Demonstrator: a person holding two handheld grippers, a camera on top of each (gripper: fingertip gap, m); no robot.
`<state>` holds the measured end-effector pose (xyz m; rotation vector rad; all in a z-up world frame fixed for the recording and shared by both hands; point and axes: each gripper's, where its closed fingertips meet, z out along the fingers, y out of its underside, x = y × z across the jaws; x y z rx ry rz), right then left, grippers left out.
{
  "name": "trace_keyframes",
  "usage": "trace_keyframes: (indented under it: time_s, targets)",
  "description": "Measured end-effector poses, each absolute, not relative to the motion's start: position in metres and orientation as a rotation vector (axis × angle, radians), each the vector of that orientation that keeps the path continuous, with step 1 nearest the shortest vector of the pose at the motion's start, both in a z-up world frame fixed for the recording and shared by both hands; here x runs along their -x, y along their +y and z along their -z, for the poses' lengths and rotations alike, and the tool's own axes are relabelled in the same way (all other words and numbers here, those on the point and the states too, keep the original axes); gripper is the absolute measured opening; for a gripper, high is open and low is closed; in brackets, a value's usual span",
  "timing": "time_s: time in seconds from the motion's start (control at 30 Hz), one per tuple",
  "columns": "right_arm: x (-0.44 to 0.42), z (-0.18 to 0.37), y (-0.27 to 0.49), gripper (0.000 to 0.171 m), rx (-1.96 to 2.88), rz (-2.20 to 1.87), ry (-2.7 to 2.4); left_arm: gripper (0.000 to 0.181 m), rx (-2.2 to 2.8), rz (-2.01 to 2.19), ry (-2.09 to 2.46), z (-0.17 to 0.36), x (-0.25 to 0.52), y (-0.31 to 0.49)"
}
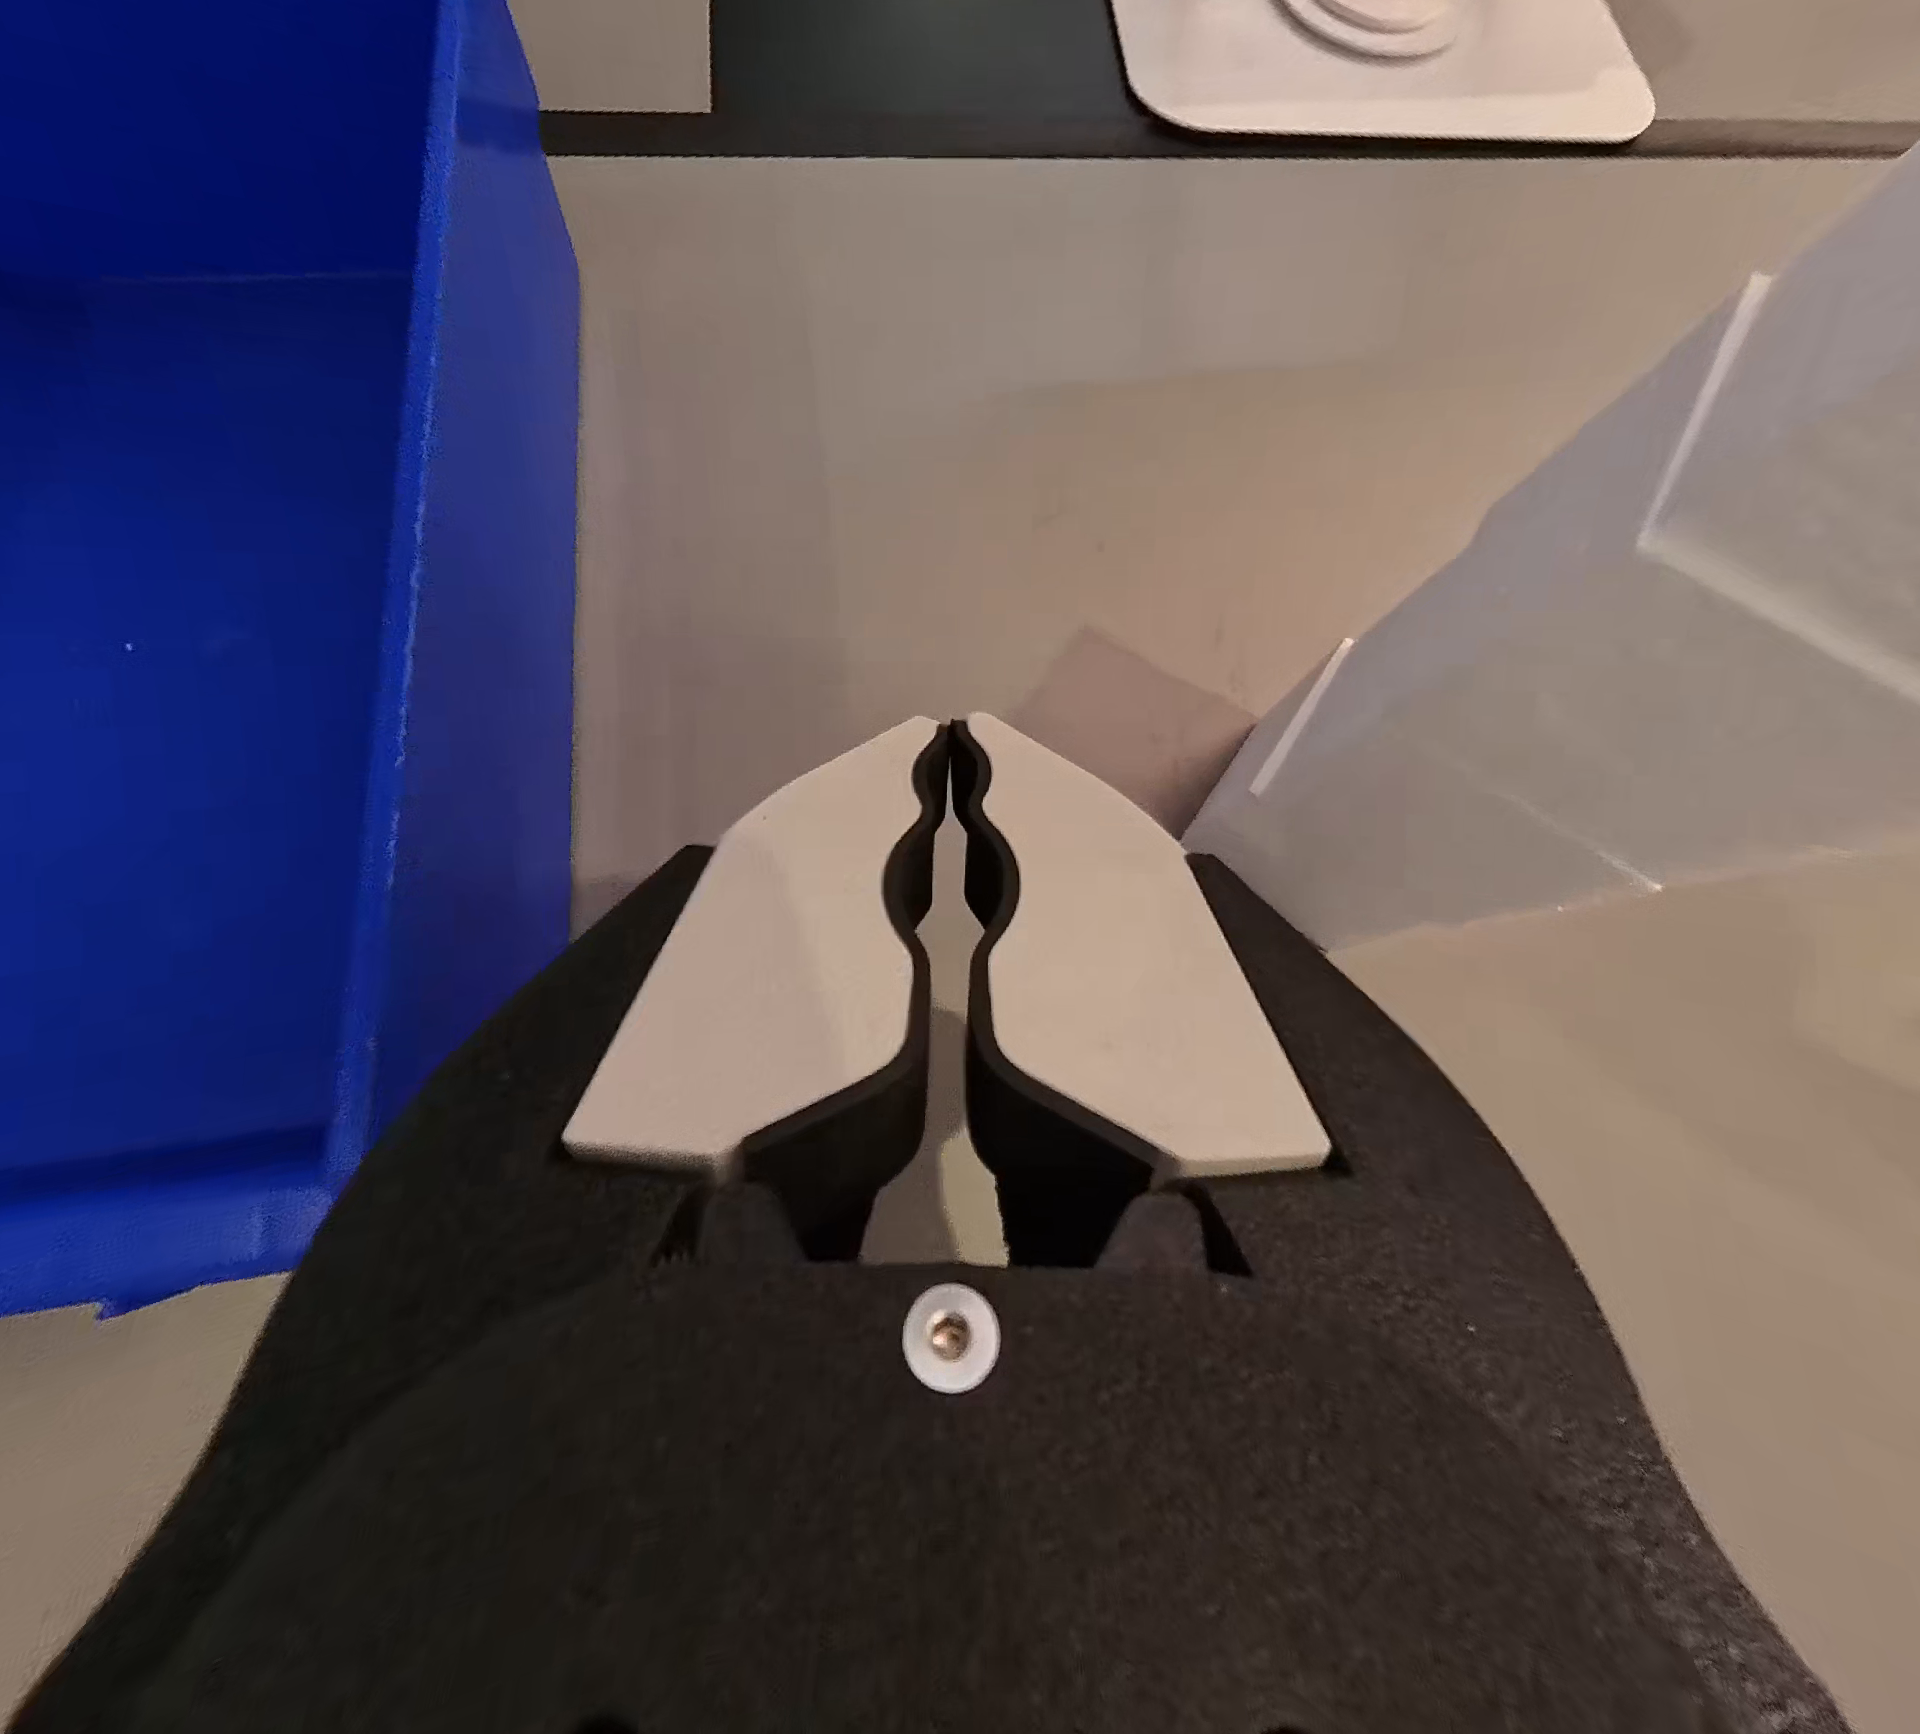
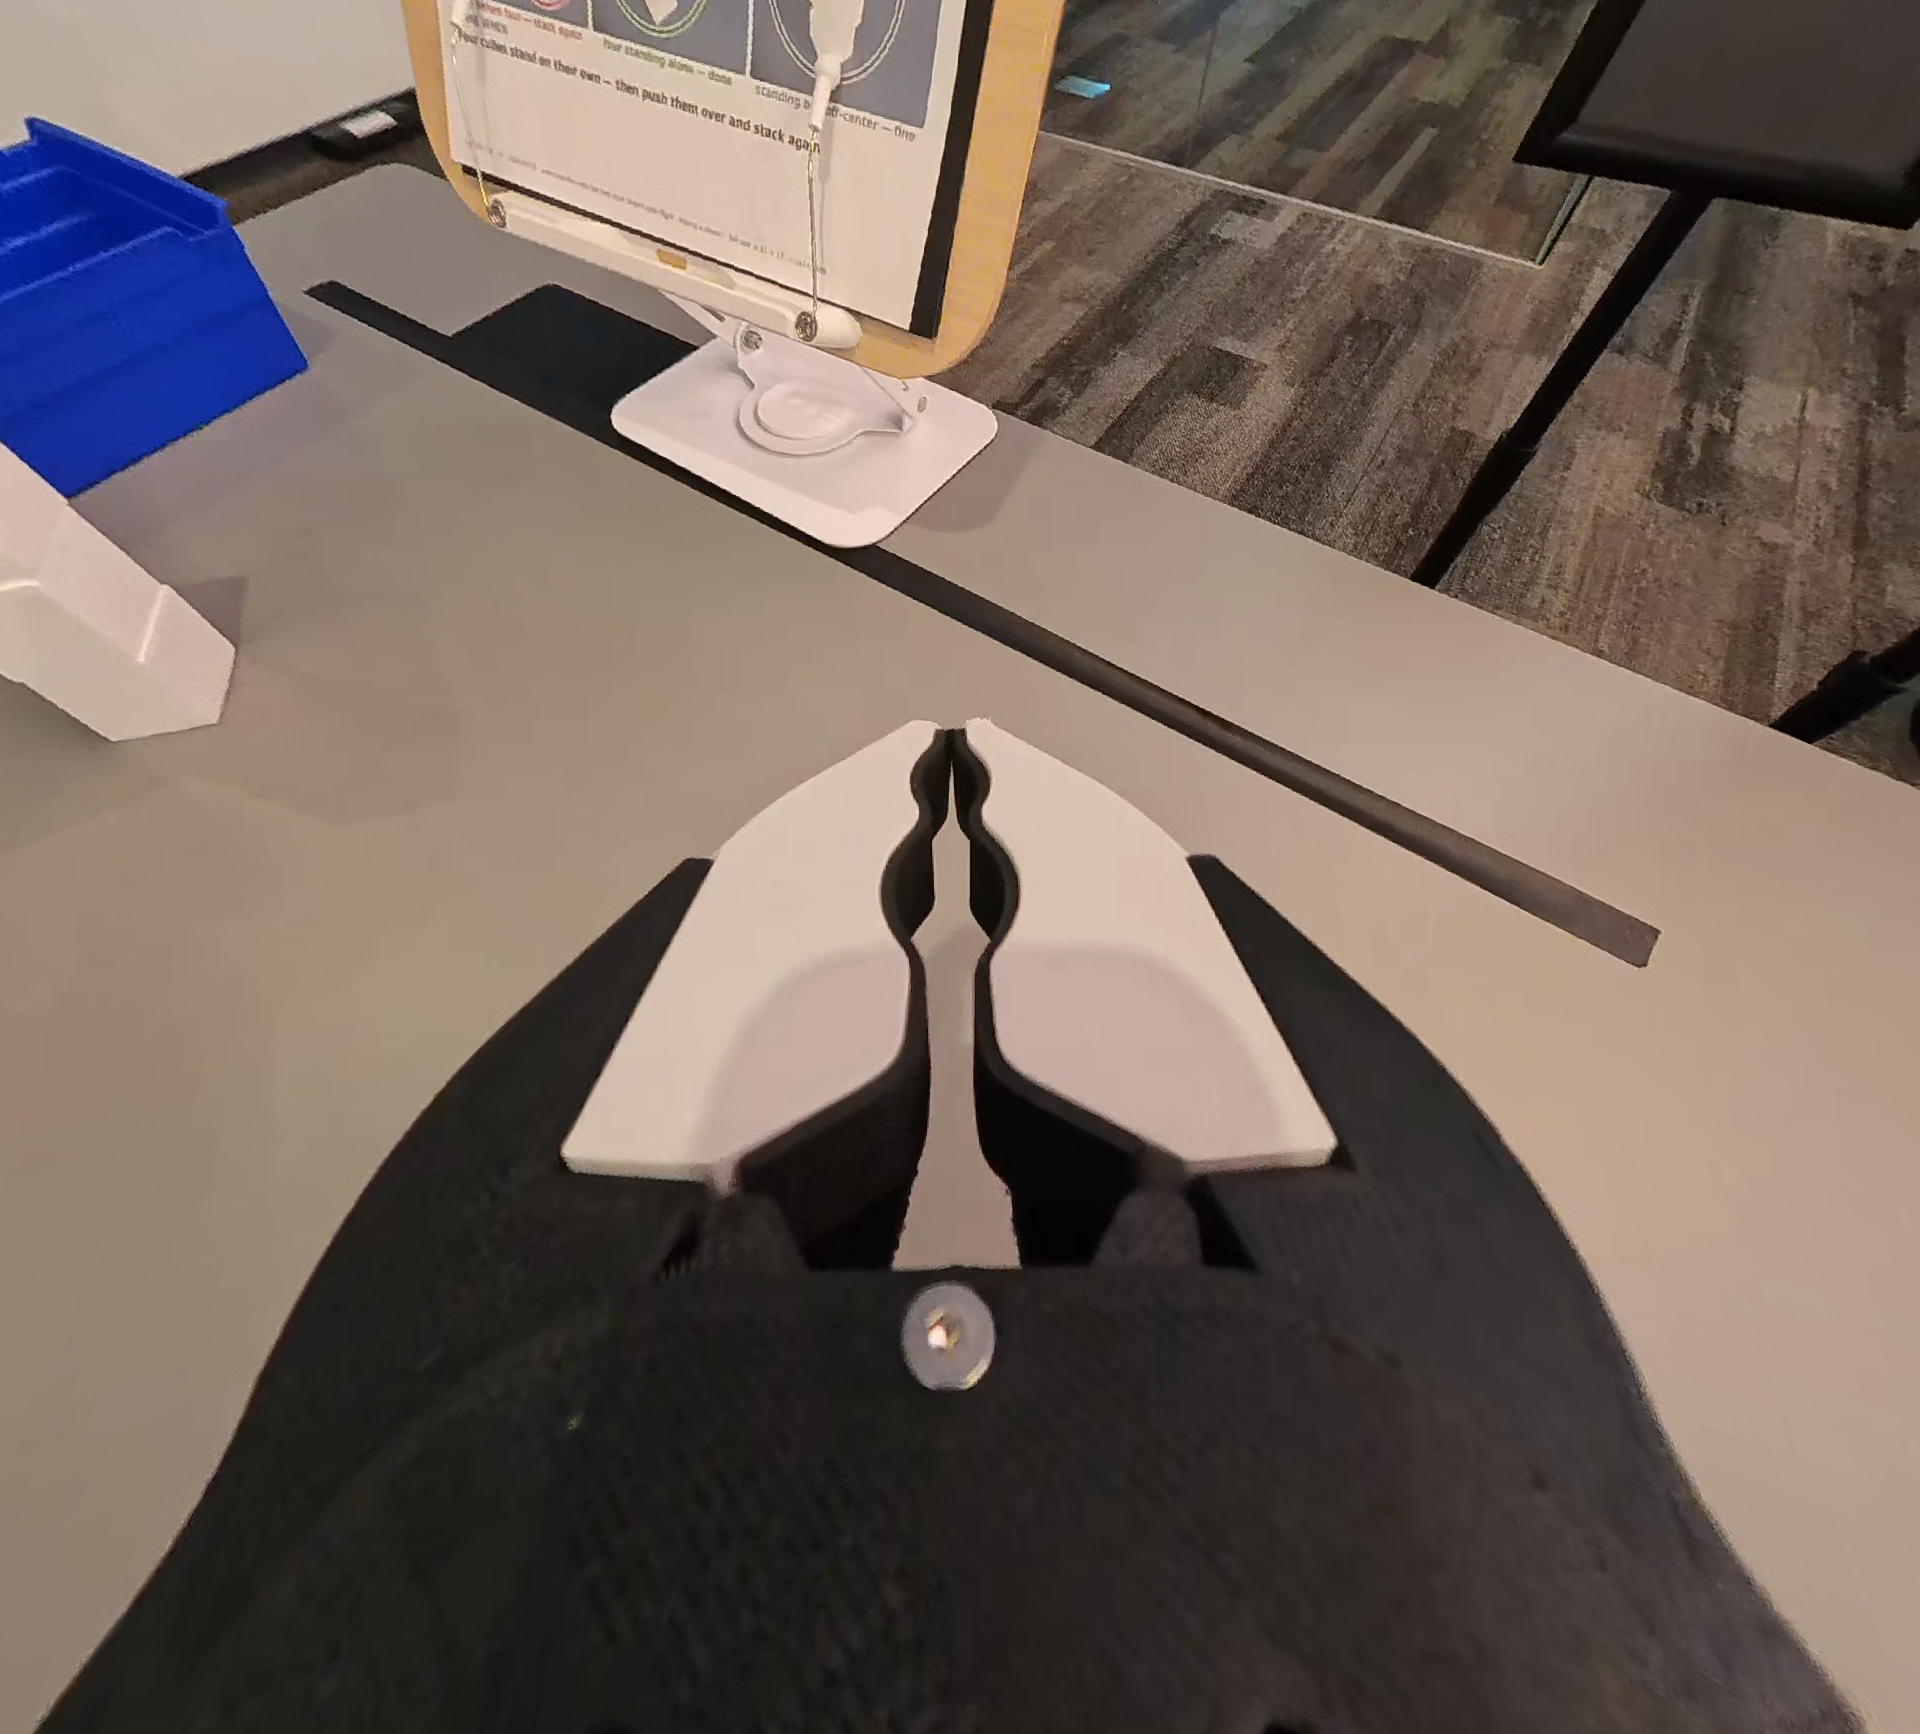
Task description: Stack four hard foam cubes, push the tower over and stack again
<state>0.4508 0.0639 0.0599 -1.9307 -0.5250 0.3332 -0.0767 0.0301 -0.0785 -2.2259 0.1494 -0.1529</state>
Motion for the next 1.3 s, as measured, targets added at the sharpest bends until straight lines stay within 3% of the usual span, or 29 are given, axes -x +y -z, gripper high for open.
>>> trace_keyframes:
  time_s: [0.2, 0.63, 0.8, 0.93, 1.03, 1.3]
  targets:
    - [-0.45, -0.06, 0.063, 0.001, 1.931, -0.35, -0.526, 0.0, 2.241, 0.121, 0.25, 0.076, 0.042, 0.037]
    - [-0.436, -0.048, 0.069, 0.001, 1.98, -0.31, -0.581, 0.002, 2.008, 0.09, 0.65, -0.009, -0.1, 0.036]
    - [-0.433, -0.053, 0.068, 0.001, 1.956, -0.316, -0.588, 0.052, 1.872, 0.231, 0.626, -0.036, -0.089, 0.028]
    - [-0.432, -0.054, 0.068, 0.003, 1.945, -0.324, -0.598, 0.078, 1.852, 0.336, 0.615, -0.013, -0.066, 0.032]
    - [-0.434, -0.054, 0.068, 0.006, 1.946, -0.308, -0.601, 0.092, 1.949, 0.397, 0.526, 0.029, -0.052, 0.032]
    - [-0.434, -0.052, 0.071, 0.007, 1.95, -0.281, -0.6, 0.098, 2.066, 0.195, 0.369, 0.1, -0.056, 0.023]
